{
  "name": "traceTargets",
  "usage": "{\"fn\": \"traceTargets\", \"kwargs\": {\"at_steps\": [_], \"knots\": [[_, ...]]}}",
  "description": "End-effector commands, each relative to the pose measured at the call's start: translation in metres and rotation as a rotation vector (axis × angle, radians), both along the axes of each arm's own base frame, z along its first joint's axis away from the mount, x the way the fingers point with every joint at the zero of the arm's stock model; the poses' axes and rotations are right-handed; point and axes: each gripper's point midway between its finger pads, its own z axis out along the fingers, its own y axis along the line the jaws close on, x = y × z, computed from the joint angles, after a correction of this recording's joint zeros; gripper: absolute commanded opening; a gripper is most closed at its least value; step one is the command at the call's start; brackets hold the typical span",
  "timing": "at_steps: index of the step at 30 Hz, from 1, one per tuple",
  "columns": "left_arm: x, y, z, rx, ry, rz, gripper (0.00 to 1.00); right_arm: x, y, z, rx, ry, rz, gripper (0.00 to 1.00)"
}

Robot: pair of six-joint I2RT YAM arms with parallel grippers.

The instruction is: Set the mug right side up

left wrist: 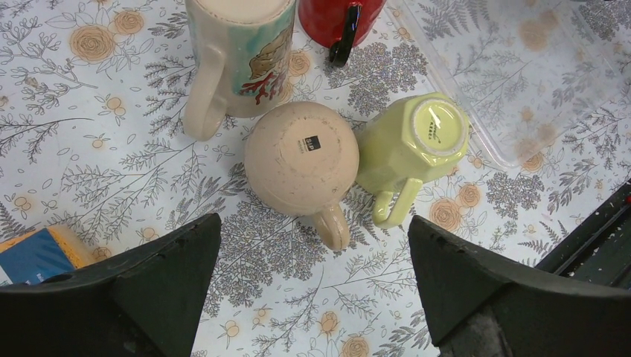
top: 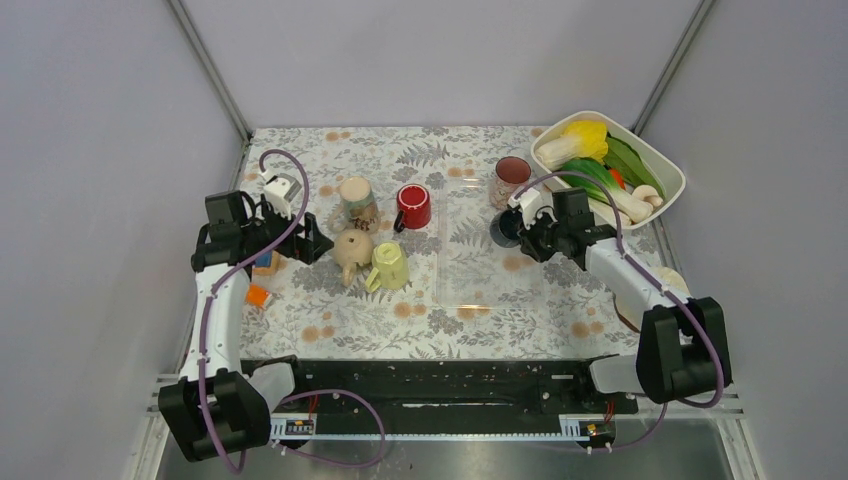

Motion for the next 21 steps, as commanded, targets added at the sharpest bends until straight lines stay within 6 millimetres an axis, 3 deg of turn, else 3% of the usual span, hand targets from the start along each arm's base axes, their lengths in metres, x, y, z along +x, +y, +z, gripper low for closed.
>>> {"fn": "traceTargets", "kwargs": {"at_steps": [1,9,21], "knots": [[0.006,0.000,0.003,0.001,-0.049,-0.030,0.99,0.030,-0.004,0.010,-0.035,-0.098,0.011,0.00],[0.004,0.000,0.004,-0.011,-0.053,-0.038,0.99,0.046,-0.009,-0.017,-0.097,-0.024,-0.003,0.00],[0.002,-0.002,0.004,-0.026,-0.057,-0.051,0.99,0.061,-0.017,-0.026,-0.153,0.041,-0.046,0.00]]}}
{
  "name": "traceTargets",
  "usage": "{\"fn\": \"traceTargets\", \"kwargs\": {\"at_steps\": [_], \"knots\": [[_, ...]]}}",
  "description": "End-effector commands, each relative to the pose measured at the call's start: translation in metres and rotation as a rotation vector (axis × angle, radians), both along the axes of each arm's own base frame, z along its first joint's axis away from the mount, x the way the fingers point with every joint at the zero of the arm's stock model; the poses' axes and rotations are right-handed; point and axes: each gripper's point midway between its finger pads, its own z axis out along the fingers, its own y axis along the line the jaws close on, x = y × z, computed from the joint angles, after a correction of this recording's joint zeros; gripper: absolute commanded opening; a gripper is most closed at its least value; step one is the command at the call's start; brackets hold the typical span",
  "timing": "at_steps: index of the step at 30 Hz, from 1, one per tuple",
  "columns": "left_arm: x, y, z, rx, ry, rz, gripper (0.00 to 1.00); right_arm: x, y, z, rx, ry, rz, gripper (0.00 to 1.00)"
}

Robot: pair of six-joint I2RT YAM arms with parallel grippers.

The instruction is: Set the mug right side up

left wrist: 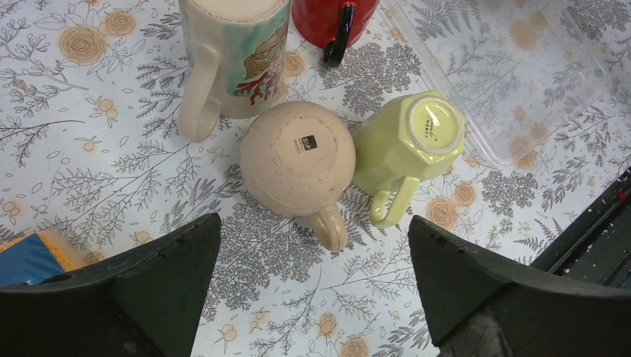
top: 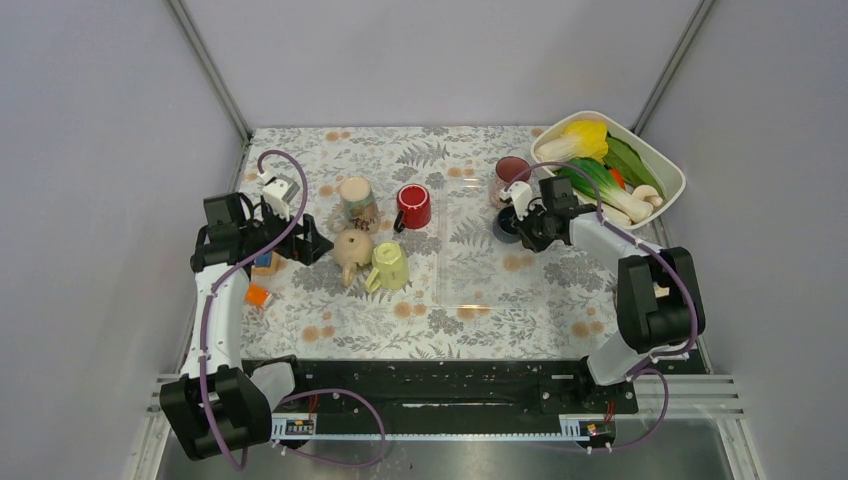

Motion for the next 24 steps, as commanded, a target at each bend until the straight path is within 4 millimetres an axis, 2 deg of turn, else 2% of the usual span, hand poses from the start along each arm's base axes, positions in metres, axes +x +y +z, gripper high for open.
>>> {"fn": "traceTargets", "kwargs": {"at_steps": [1,18,24], "knots": [[0.003,-0.002,0.006,-0.007,-0.056,-0.037,0.99,0.026,0.002,0.023,-0.001,-0.066,0.002,0.00],[0.002,-0.002,0.008,-0.018,-0.061,-0.039,0.99,0.033,-0.003,0.010,-0.047,-0.005,-0.016,0.00],[0.002,-0.003,0.008,-0.020,-0.059,-0.042,0.99,0.034,-0.004,0.005,-0.061,0.029,-0.019,0.04]]}}
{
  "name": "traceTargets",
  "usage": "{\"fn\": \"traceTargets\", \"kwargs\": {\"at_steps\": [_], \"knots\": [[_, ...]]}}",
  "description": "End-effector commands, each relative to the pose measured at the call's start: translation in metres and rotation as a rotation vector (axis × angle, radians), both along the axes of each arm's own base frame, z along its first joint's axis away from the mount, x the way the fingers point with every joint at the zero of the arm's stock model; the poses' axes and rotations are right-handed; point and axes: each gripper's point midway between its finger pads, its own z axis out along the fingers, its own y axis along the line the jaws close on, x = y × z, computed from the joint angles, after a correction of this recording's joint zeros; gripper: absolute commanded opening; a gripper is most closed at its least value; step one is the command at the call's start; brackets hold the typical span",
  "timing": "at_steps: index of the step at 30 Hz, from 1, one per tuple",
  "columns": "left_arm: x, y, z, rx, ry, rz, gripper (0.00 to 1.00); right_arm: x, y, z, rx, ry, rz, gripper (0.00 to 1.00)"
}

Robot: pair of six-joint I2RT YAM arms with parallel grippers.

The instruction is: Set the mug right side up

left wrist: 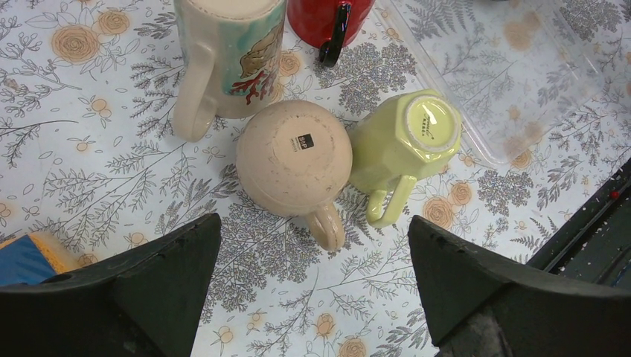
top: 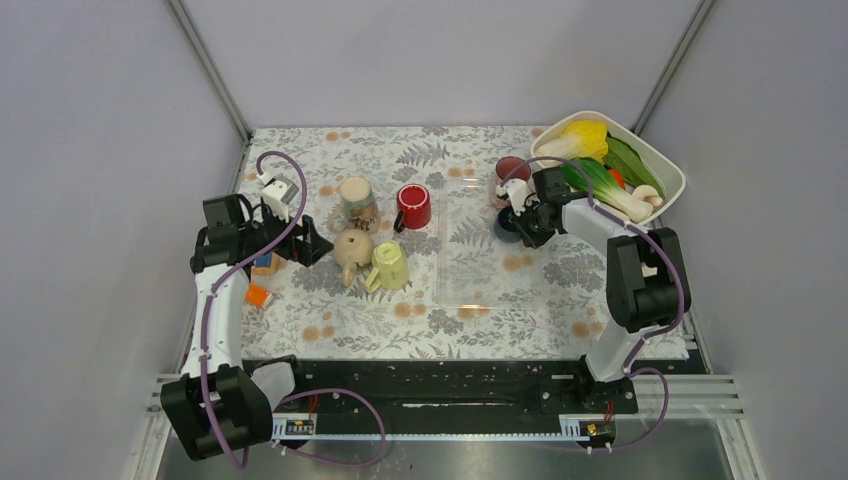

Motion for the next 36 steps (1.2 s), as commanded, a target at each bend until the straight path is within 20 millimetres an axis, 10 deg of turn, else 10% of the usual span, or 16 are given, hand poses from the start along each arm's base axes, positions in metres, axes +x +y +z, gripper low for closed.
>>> {"fn": "traceTargets", "kwargs": {"at_steps": [1,24,36], "knots": [[0.003,-0.002,0.010,-0.006,-0.059,-0.032,0.99,0.023,0.002,0.019,-0.002,-0.060,0.004,0.05],[0.003,-0.002,0.010,-0.009,-0.058,-0.030,0.99,0.018,-0.005,0.022,-0.039,-0.051,0.004,0.47],[0.002,-0.001,0.012,-0.005,-0.071,-0.030,0.99,-0.023,-0.009,0.149,0.018,-0.244,0.020,0.98]]}}
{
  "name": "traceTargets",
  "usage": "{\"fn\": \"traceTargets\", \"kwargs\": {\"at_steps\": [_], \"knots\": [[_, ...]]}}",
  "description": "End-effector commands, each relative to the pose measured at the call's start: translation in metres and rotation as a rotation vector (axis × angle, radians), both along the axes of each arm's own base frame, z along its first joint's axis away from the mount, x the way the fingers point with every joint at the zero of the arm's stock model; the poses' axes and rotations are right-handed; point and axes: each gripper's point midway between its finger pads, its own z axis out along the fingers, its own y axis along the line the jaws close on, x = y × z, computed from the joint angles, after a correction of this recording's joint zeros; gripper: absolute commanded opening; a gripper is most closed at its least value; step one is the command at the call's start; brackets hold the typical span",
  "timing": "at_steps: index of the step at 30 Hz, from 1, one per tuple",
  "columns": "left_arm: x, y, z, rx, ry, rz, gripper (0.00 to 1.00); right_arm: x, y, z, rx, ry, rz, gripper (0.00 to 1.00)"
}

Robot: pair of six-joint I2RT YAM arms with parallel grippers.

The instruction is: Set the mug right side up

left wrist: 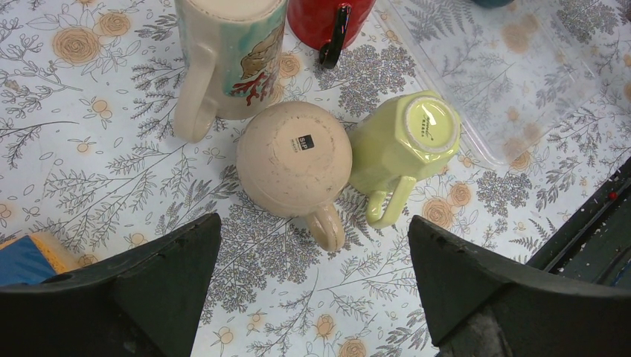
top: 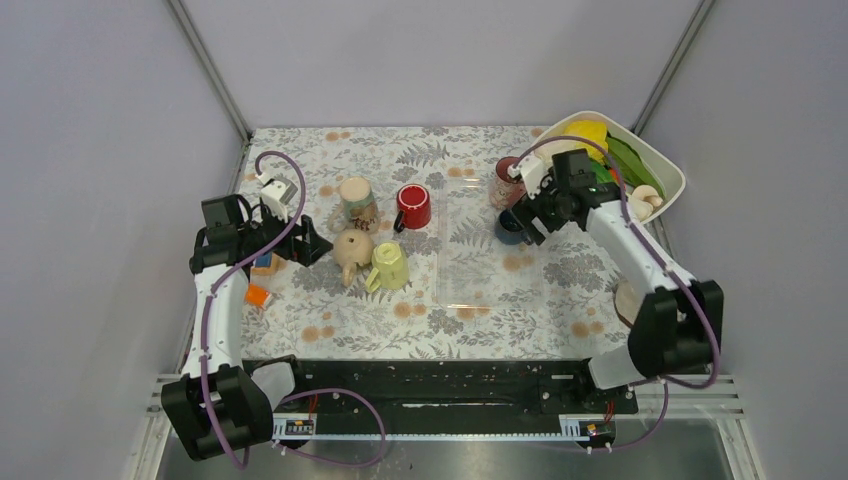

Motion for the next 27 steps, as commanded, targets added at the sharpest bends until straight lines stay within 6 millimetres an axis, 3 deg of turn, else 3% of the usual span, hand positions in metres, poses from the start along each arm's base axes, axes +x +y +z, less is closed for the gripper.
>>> {"fn": "traceTargets", "kwargs": {"at_steps": [1,7,11,18,24,27], "knots": [[0.001,-0.003,0.011,0.000,-0.068,-0.034,0.99,-0.022,0.001,0.082,0.058,-0.154,0.023,0.99],[-0.020,-0.023,0.020,-0.049,-0.064,-0.177,0.99,-0.055,0.013,0.143,0.268,-0.324,-0.051,0.99],[-0.020,-0.039,0.011,0.059,-0.046,-0.210,0.99,-0.076,0.021,0.160,0.404,-0.366,-0.090,0.99],[-0.019,-0.076,-0.021,0.294,-0.016,-0.287,0.99,-0.101,0.038,0.158,0.498,-0.349,-0.008,0.99],[0.004,-0.090,-0.020,0.300,0.038,-0.250,0.99,-0.097,0.043,0.134,0.530,-0.324,-0.014,0.99],[0.004,-0.099,-0.028,0.310,0.080,-0.271,0.99,-0.094,0.040,0.126,0.502,-0.326,-0.020,0.99]]}}
